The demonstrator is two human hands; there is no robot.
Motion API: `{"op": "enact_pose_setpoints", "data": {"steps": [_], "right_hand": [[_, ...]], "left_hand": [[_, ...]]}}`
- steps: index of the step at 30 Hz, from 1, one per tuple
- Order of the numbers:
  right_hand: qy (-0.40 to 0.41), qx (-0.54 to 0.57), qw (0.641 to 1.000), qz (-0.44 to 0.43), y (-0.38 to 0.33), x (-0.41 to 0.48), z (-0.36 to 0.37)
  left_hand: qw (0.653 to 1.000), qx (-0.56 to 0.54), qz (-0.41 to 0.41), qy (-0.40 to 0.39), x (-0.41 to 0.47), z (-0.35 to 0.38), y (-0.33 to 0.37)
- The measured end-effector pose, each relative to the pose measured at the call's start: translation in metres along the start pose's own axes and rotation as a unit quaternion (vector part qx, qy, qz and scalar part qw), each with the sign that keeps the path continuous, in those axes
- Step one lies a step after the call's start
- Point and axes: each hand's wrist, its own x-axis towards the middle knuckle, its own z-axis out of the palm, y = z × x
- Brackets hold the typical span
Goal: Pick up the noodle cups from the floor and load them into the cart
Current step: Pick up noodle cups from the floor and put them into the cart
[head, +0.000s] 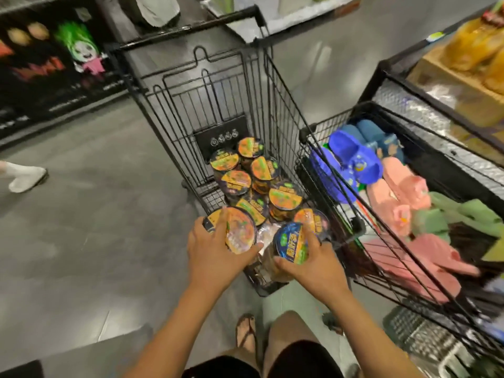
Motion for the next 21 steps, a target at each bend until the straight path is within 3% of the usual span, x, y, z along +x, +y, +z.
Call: {"op": "enact_pose_setpoints", "data": {"steps": [10,21], "right_hand": [[-0.012,-0.028,0.998,-0.058,-0.064,0.136,-0.046],[-0.026,-0.075,0.988,-0.132,-0.102,0.334,-0.056]], "left_hand": [[0.997,0.018,-0.074,0.006,0.09,0.0,0.022],[0.983,0.029,-0.18,-0.007,0.232,0.057,0.044]]}}
